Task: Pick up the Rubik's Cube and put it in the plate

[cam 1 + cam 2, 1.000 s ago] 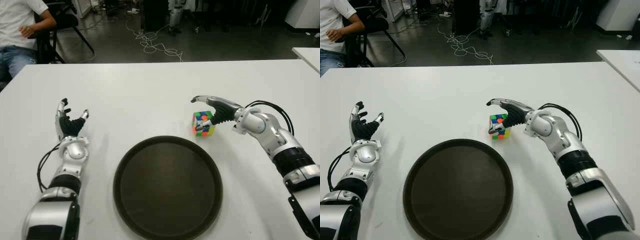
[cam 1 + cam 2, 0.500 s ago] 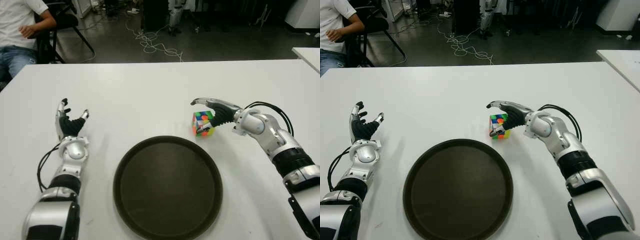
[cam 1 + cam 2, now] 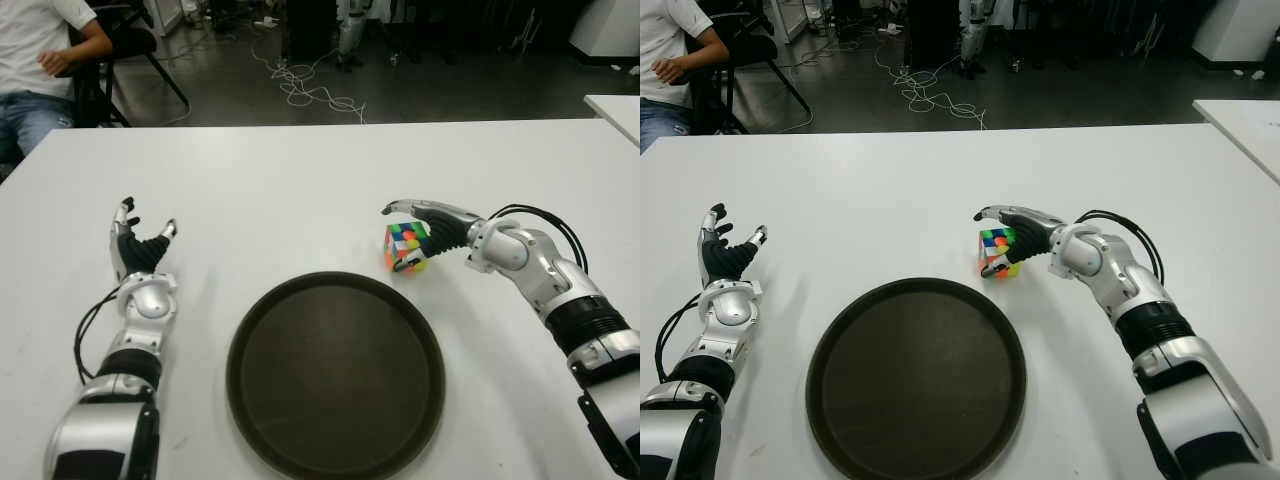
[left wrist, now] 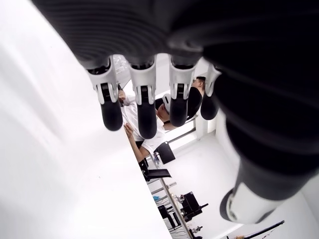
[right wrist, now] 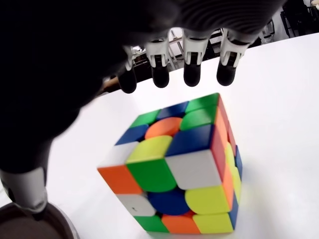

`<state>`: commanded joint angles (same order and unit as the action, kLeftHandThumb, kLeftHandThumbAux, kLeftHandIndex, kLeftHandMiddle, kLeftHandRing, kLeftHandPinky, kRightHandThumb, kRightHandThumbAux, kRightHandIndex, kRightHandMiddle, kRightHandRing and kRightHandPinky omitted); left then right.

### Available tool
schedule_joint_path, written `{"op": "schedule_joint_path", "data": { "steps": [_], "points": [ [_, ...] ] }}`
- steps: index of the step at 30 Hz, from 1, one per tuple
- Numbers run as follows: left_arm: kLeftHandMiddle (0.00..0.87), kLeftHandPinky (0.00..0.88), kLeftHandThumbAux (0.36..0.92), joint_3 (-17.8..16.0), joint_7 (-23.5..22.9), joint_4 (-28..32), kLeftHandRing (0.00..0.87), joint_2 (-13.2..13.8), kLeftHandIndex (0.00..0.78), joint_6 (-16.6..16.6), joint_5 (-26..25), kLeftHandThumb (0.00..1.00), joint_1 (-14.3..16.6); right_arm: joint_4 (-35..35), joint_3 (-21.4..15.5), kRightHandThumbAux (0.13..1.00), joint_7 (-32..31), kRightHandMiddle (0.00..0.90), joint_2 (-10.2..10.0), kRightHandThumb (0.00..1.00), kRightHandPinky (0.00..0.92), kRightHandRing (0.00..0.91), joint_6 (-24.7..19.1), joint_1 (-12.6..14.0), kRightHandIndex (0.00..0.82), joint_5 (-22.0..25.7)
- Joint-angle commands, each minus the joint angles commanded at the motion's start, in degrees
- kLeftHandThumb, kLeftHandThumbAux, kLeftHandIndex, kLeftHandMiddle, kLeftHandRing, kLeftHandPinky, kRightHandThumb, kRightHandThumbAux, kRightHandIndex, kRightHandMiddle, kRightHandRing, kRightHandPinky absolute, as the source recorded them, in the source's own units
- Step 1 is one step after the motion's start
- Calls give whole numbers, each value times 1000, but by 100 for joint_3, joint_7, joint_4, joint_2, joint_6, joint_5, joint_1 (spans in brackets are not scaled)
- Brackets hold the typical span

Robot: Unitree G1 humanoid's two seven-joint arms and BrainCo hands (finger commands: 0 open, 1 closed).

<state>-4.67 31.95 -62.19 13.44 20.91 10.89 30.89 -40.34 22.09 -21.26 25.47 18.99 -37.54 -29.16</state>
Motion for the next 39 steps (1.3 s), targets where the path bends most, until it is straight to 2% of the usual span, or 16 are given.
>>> {"op": "schedule_joint_path", "data": {
  "steps": [3,11,15,19,27,32,39],
  "points": [
    [153,181,753,4,6,17,160,-3,104,19,2,426,-9,-12,8,631,-8,0,6,0,0,0,3,-7,0,4],
    [150,140,760,11,16,-2,150,3,100,-14,19,412,1,9,-14,615,-13,0,17,0,0,0,-1,-3,0,41],
    [154,174,761,14,21,-26,158,13,104,-28,26,417,14,-50,17,614,-12,0,27,0,0,0,-12,-43,0,-6],
    [150,142,749,40,84,-30,150,18,100,-68,72,385,19,-123,36,612,2,0,66,0,0,0,26,-64,0,-40],
    [143,139,744,39,75,-28,141,12,97,-42,68,404,14,-179,54,595,64,0,126,0,0,0,61,-74,0,-96],
    [142,118,748,5,34,-7,136,1,96,-60,20,395,10,-152,40,615,106,0,144,0,0,0,97,-61,0,-115],
    [159,153,748,11,55,-8,156,-4,105,-81,36,393,14,-201,1,623,86,0,167,0,0,0,203,-63,0,-55]
  ]
}}
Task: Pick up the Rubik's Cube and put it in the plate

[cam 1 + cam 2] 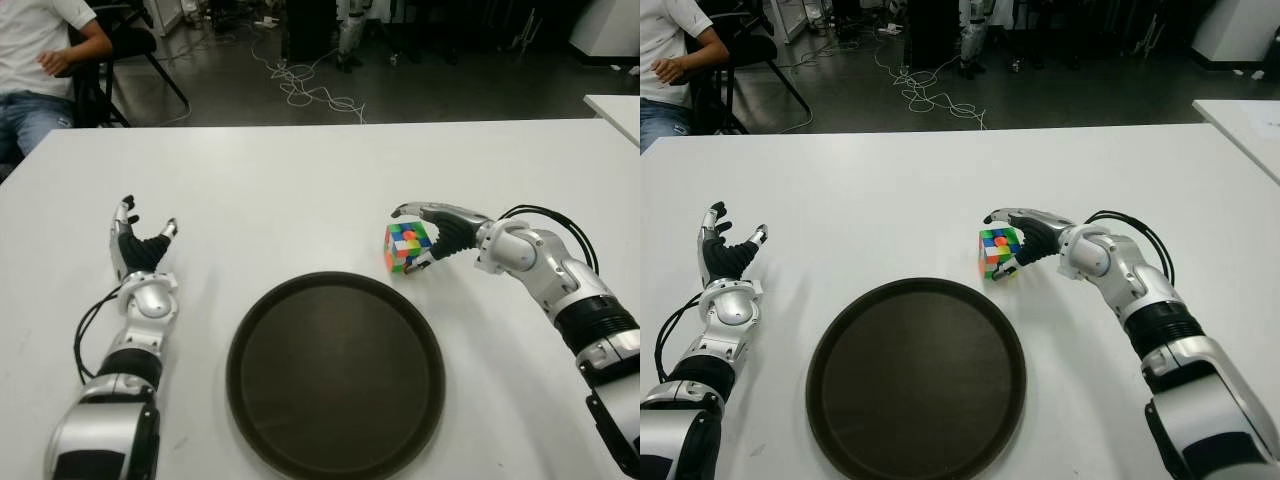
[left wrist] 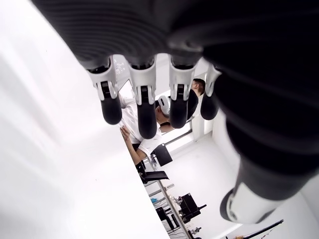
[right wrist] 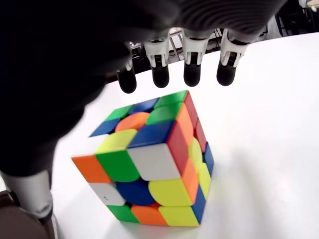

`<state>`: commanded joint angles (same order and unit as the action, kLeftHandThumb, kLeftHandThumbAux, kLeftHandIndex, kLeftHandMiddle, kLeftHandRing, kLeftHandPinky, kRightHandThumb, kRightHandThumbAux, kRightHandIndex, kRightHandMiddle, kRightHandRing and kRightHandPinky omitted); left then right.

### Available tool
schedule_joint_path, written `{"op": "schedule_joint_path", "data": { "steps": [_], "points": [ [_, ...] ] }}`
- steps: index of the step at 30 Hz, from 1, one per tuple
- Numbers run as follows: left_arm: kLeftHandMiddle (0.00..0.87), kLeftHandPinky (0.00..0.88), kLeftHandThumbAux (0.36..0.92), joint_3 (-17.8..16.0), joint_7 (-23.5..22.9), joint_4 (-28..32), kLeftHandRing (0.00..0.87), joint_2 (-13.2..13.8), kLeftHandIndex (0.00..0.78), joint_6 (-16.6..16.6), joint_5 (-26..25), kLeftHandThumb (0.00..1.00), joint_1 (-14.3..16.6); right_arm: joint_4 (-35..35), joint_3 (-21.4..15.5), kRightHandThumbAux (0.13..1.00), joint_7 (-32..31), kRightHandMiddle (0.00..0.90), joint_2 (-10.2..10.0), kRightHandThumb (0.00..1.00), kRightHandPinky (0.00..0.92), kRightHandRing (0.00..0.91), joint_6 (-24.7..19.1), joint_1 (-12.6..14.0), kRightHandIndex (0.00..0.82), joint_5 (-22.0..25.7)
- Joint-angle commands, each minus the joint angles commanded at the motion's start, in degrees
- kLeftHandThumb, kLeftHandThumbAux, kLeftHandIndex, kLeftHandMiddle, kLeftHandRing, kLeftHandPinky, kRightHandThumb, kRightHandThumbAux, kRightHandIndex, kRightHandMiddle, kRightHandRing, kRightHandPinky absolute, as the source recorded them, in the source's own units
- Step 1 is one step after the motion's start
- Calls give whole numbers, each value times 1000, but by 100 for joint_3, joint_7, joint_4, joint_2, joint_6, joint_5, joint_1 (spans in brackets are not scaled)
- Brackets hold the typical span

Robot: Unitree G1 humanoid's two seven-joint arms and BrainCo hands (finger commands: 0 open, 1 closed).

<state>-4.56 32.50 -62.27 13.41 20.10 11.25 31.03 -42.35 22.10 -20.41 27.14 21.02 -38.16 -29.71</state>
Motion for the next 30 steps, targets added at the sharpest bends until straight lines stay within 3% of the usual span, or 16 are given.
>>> {"op": "schedule_joint_path", "data": {
  "steps": [30],
  "points": [
    [150,155,750,-2,1,24,153,-16,95,-2,-13,408,-4,-491,265,575,101,0,90,0,0,0,285,-348,0,-395]
  ]
}}
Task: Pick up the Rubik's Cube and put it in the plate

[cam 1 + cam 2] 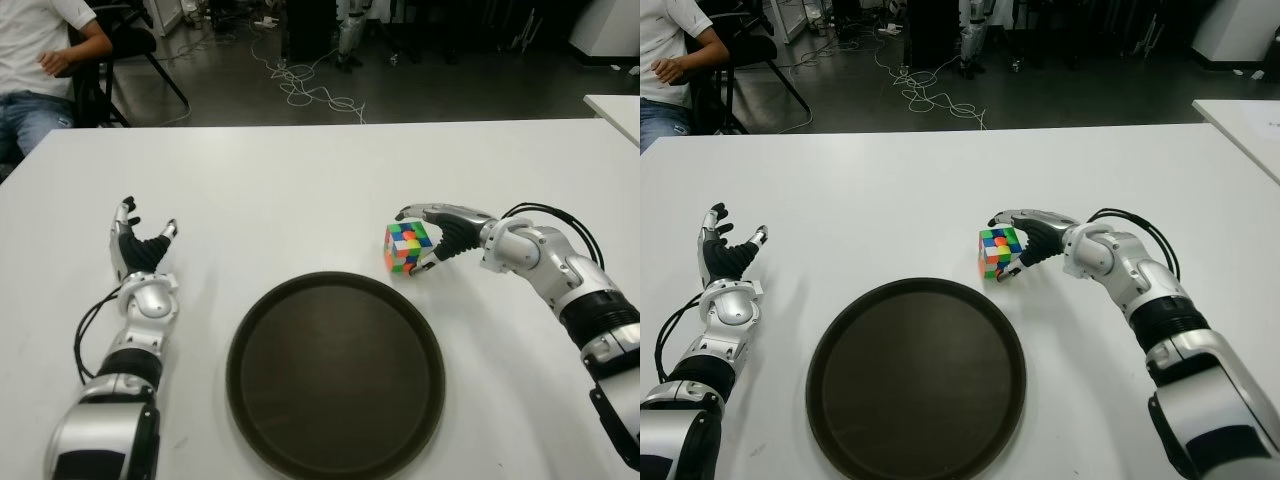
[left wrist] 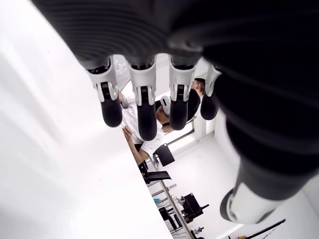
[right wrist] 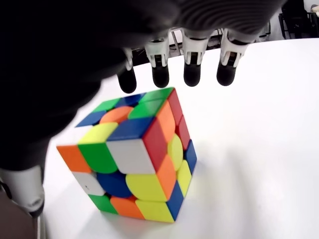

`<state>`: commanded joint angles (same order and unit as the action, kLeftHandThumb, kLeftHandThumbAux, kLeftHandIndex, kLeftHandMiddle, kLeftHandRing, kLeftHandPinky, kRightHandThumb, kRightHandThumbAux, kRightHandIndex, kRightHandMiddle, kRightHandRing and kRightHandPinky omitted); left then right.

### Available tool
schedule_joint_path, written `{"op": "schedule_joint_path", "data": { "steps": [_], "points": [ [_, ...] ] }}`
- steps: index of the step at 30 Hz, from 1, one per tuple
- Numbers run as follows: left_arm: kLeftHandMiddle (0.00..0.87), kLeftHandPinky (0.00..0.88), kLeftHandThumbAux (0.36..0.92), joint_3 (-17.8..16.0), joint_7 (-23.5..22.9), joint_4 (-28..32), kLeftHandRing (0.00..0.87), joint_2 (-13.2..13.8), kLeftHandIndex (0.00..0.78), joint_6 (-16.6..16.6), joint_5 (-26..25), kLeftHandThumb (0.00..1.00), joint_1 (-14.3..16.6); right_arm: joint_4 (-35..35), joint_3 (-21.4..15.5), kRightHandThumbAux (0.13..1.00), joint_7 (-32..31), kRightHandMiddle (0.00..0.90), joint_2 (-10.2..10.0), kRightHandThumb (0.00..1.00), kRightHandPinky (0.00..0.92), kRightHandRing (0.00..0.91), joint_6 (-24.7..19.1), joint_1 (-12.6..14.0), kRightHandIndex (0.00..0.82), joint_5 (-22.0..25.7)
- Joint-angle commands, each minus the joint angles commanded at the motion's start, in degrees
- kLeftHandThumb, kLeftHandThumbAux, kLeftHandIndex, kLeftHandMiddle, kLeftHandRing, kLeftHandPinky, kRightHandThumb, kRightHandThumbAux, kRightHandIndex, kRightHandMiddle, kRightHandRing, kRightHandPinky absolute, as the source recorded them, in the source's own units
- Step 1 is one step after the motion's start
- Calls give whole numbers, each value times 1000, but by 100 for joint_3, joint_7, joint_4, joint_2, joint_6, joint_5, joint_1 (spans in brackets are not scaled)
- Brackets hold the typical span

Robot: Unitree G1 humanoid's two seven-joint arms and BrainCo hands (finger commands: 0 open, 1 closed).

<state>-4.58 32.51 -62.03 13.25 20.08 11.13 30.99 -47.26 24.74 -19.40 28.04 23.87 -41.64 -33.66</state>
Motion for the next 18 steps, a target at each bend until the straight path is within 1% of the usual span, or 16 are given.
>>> {"op": "schedule_joint_path", "data": {
  "steps": [3,6,9,12,18],
  "points": [
    [148,171,754,-15,-11,14,154,-17,94,16,-23,413,-2,-138,36,575,68,0,-31,0,0,0,9,-74,0,-51],
    [145,151,752,-19,-25,19,148,-17,94,29,-34,416,-6,-222,52,570,107,0,-57,0,0,0,39,-128,0,-69],
    [140,142,747,-7,-18,7,144,-6,93,2,-20,413,-1,-161,34,562,54,0,-42,0,0,0,39,-154,0,-33],
    [141,148,749,0,-6,-7,144,-1,90,-25,-9,387,7,-104,22,543,16,0,-28,0,0,0,6,-170,0,-19],
    [145,168,752,1,-14,-16,151,2,100,24,-11,409,6,-213,51,565,64,0,-68,0,0,0,-28,-260,0,-63]
  ]
}}
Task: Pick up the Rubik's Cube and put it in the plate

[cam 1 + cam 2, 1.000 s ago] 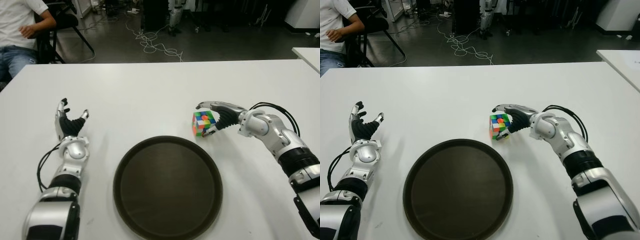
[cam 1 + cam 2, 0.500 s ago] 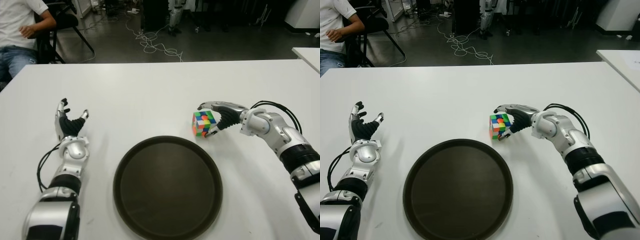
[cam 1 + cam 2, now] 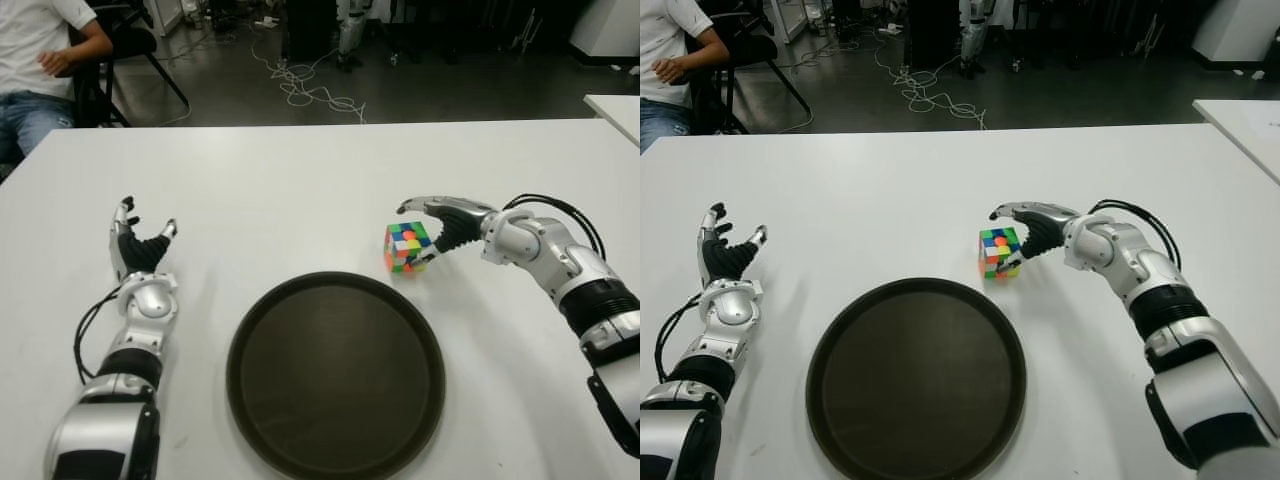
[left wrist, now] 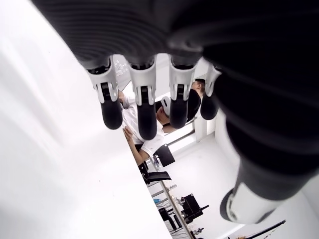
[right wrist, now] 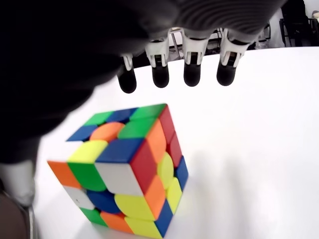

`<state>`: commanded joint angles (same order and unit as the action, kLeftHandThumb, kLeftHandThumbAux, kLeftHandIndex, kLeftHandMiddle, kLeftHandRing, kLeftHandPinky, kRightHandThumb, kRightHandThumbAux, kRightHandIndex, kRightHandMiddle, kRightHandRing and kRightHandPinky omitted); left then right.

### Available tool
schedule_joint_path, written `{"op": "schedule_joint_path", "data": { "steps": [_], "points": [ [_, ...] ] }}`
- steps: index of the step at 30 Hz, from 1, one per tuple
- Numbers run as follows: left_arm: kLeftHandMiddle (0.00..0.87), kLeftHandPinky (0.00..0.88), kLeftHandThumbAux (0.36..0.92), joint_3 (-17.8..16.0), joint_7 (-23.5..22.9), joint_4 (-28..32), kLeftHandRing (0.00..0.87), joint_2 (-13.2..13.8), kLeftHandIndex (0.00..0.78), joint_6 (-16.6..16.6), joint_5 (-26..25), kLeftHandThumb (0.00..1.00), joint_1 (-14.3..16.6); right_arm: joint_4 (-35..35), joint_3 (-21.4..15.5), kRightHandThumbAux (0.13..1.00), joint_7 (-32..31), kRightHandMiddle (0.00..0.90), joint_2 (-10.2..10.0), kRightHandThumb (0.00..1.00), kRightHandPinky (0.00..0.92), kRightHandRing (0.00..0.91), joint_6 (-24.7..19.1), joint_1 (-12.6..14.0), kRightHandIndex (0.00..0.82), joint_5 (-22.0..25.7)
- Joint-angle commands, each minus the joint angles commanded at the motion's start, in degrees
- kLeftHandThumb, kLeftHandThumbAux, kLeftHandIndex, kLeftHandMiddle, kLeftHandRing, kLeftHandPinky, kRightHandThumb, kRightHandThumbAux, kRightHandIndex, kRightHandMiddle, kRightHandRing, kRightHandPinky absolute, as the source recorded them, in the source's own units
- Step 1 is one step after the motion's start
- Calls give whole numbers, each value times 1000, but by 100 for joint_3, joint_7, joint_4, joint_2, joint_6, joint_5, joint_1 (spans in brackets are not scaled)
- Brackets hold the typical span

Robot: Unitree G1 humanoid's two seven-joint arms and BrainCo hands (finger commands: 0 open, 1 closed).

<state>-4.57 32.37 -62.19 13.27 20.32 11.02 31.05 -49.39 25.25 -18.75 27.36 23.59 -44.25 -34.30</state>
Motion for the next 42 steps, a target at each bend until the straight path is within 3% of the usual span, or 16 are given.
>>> {"op": "schedule_joint_path", "data": {
  "steps": [15,29,42],
  "points": [
    [132,133,750,0,10,43,131,-20,88,-74,-2,360,-16,-91,-27,572,-190,0,-59,0,0,0,-24,-150,0,88],
    [155,225,750,-12,-28,23,170,-13,105,84,-26,470,-32,-430,-122,613,-191,0,-271,0,0,0,-4,-294,0,259],
    [144,153,754,-7,10,78,147,-32,93,-33,-12,375,-35,-489,-170,614,-405,0,-388,0,0,0,-117,-308,0,516]
  ]
}}
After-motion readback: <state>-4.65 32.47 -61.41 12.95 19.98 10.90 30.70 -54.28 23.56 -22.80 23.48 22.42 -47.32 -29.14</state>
